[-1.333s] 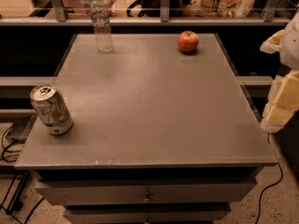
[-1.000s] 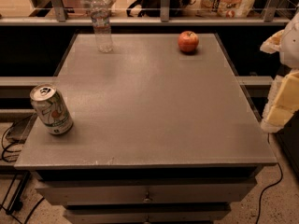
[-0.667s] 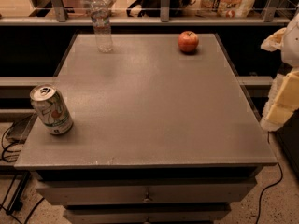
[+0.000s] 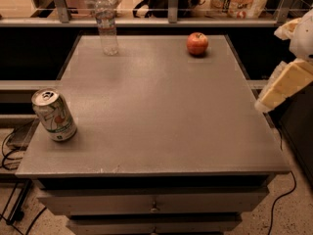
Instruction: Move apple near 7up can
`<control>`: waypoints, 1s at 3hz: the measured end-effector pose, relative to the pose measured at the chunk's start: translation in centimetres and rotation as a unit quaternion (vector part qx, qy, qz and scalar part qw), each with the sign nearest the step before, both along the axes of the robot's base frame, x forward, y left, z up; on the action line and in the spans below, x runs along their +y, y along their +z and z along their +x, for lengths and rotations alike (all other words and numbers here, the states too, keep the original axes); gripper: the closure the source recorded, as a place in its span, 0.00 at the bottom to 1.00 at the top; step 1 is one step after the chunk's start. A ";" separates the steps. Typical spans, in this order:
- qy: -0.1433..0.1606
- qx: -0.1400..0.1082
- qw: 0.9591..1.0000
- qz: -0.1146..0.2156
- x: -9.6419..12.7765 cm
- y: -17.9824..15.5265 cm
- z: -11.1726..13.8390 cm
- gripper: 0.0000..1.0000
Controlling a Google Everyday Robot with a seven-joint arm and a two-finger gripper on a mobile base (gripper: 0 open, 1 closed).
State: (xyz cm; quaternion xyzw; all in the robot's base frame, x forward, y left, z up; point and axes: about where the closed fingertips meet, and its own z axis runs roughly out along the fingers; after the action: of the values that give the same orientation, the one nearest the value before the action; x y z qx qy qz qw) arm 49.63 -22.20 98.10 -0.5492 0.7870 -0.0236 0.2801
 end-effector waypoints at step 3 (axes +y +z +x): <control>-0.035 -0.052 0.997 0.034 1.9 -1.1 11.4 0.00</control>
Offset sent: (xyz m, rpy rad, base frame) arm 0.1955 0.0284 -0.0253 0.0850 -0.1537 -0.1389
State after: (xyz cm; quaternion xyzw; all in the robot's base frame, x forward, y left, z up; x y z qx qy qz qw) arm 61.00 -20.28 96.96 -0.5094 0.7905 -0.0349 0.3382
